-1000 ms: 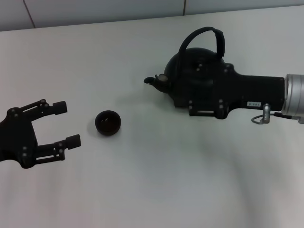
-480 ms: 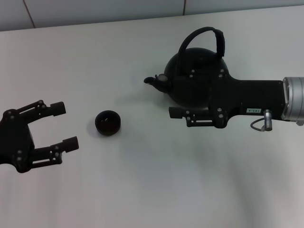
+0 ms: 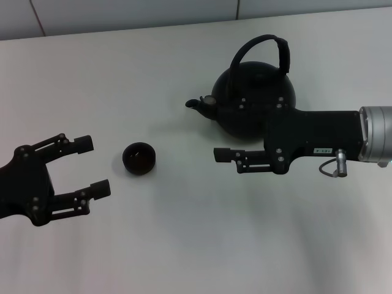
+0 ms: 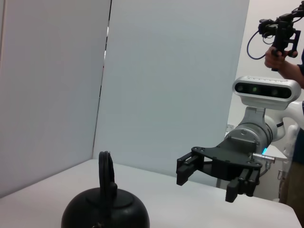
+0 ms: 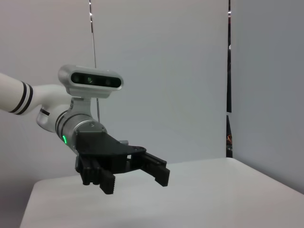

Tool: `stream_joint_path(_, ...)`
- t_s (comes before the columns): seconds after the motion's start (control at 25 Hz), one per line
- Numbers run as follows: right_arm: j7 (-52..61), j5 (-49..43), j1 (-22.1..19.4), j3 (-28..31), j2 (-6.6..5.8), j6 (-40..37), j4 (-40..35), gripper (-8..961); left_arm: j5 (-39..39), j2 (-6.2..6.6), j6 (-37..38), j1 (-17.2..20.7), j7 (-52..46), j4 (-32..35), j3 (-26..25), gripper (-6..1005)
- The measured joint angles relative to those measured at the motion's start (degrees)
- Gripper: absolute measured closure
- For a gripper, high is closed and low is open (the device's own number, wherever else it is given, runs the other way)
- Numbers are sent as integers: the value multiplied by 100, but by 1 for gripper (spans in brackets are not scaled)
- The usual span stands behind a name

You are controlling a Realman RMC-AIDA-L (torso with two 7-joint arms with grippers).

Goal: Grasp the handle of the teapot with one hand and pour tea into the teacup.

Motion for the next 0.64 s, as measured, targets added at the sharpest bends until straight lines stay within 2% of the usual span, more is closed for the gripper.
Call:
stream_joint_path(0.32,1,0,-20,-121,-1,1,0,252,22,-19,-39,49,1,-3,16,145)
stream_joint_path(0.64,43,-68,-385,-401,33,-29,-35,252,24,-30,-38,157,-27,-3,21,145)
